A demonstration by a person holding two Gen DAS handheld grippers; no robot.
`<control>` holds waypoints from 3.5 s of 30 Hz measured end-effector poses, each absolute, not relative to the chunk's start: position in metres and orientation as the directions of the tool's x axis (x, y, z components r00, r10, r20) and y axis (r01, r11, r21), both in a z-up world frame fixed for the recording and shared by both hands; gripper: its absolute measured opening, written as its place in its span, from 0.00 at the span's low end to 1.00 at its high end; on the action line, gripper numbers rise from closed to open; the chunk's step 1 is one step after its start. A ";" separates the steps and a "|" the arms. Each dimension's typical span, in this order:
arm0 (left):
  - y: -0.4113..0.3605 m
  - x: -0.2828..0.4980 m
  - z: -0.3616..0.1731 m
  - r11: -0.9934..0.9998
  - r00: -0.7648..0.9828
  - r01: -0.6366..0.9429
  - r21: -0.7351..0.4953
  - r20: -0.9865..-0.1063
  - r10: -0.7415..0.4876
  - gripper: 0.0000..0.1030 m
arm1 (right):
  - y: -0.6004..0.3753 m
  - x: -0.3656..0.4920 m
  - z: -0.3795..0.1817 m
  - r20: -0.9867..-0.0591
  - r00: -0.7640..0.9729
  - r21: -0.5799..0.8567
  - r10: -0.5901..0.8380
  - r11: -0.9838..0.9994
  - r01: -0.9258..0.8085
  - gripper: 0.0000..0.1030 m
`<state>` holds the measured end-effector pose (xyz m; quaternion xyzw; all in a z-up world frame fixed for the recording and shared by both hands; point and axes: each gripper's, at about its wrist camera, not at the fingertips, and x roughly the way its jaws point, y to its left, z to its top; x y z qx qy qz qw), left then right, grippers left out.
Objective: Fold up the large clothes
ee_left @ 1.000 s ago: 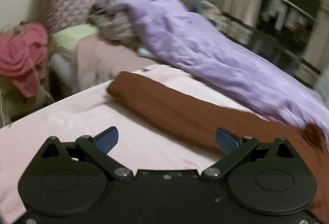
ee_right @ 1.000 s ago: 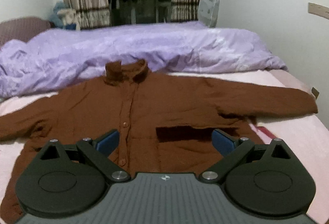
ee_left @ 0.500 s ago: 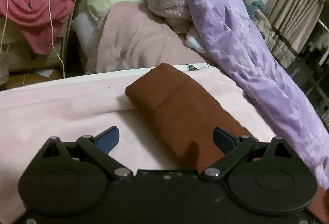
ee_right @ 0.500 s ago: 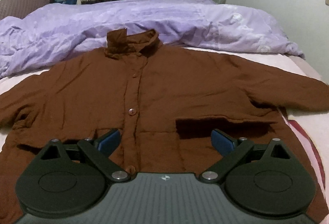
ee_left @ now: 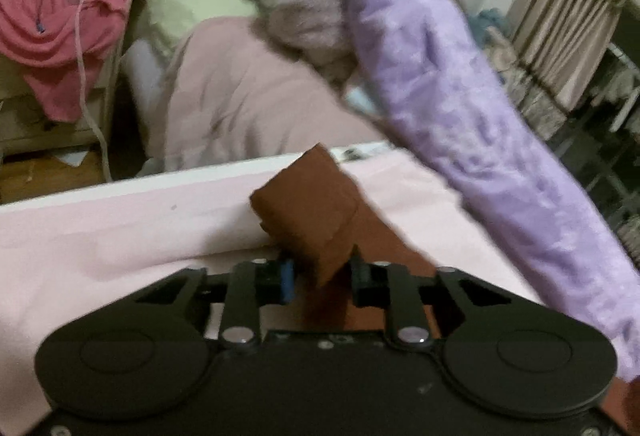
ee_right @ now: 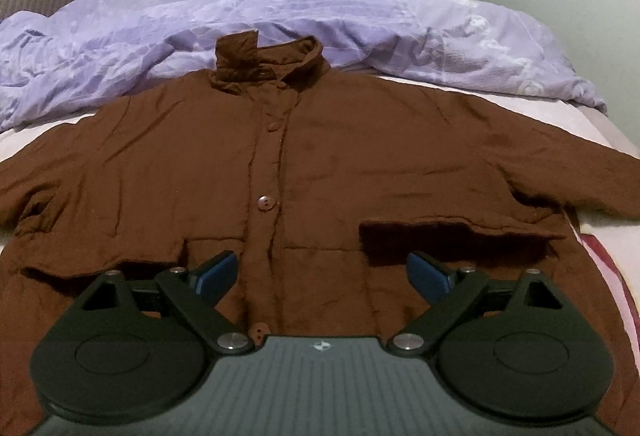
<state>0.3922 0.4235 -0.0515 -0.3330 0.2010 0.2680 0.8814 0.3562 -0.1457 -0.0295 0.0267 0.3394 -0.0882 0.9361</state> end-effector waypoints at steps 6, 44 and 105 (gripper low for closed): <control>0.368 0.391 0.004 0.723 0.885 -0.431 -0.540 -0.409 0.223 0.14 | -0.156 0.351 -0.026 -0.631 0.763 0.010 -0.138 0.983 0.185 1.00; 0.129 0.428 -0.014 0.921 0.877 -0.078 -0.381 -0.465 -0.119 0.79 | -0.231 0.476 -0.073 -0.566 0.718 0.650 0.405 0.755 0.087 0.17; 0.062 0.422 -0.028 0.993 0.817 0.033 -0.112 -0.569 -0.091 0.81 | -0.518 0.285 -0.055 -0.509 0.827 0.533 -0.239 0.667 0.521 0.53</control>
